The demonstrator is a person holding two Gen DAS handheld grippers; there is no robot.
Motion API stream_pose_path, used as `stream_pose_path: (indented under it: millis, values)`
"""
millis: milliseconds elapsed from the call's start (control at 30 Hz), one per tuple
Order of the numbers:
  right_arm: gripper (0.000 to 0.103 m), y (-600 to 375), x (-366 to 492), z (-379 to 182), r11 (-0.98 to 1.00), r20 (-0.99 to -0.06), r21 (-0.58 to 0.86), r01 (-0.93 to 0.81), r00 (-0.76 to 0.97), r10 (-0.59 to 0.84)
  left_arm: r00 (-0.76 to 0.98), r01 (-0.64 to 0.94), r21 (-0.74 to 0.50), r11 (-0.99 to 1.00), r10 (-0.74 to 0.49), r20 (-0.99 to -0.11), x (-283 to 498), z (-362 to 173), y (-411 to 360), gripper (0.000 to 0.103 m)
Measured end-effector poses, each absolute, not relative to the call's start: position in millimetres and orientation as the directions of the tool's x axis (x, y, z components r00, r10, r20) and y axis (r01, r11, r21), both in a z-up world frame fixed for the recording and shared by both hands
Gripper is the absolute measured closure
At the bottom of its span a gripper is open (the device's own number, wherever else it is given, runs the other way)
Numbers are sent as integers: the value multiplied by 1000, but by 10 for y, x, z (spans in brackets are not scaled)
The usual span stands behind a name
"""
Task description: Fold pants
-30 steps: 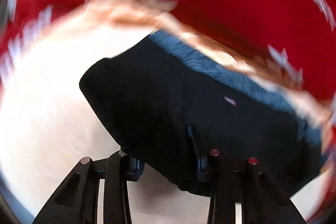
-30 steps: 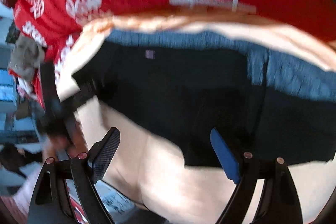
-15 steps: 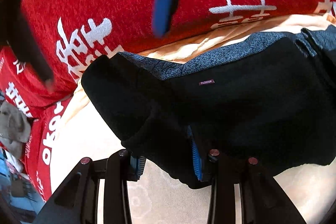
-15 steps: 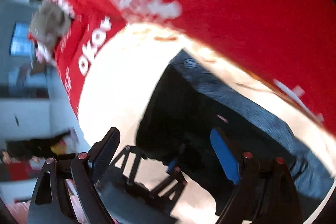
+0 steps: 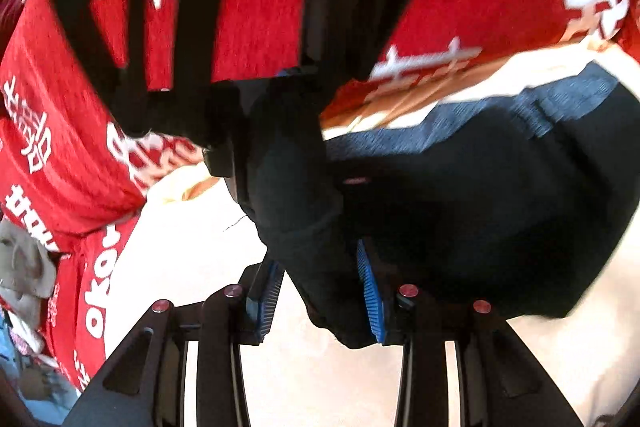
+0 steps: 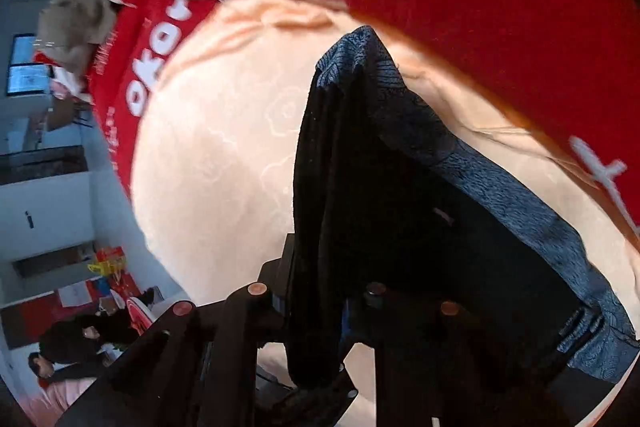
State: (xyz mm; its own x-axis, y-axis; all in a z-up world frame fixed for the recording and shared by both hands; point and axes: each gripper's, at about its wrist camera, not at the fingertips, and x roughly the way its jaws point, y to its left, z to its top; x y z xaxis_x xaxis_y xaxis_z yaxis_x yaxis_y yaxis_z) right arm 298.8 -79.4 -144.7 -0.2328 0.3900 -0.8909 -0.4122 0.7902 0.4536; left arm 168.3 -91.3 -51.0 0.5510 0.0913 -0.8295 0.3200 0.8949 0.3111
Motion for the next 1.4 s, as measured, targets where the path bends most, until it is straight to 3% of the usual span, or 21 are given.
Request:
stream_pose_path:
  millis: [233, 433, 567, 767, 1000, 1067, 1100, 1300, 1400]
  values:
    - [86, -1800, 2888, -815, 739, -796, 595, -316, -107, 595, 573, 388, 226, 894, -42, -819, 1608, 109, -1536, 65]
    - [85, -3065, 2675, -503, 719, -727, 666, -199, 42, 685, 543, 506, 155, 849, -174, -821, 1431, 405, -2464, 65]
    - [85, -3926, 2451, -488, 722, -711, 681, -122, 127, 691, 507, 611, 166, 774, -222, -833, 1228, 320, -3205, 65]
    - [86, -4918, 2234, -949, 726, -716, 687, 17, 185, 673, 427, 706, 167, 688, -226, -876, 1032, -214, -3986, 65]
    - [86, -5314, 2127, -1768, 708, -725, 688, 158, 173, 667, 376, 727, 191, 659, -150, -914, 1035, -700, -4195, 65]
    - [84, -5331, 2100, -1867, 711, -729, 684, 162, 174, 662, 352, 737, 178, 652, -145, -925, 1020, -731, -4245, 39]
    - [82, -5328, 2089, -1896, 726, -744, 668, 163, 172, 646, 330, 739, 153, 656, -154, -931, 1009, -726, -4245, 35]
    - [75, -5412, 2019, -1762, 802, -815, 576, 156, 182, 550, 333, 710, 123, 693, -176, -926, 1088, -467, -3881, 35]
    - [58, -5467, 1916, -1612, 867, -876, 473, 157, 184, 445, 331, 667, 115, 736, -154, -931, 1183, -404, -3606, 35]
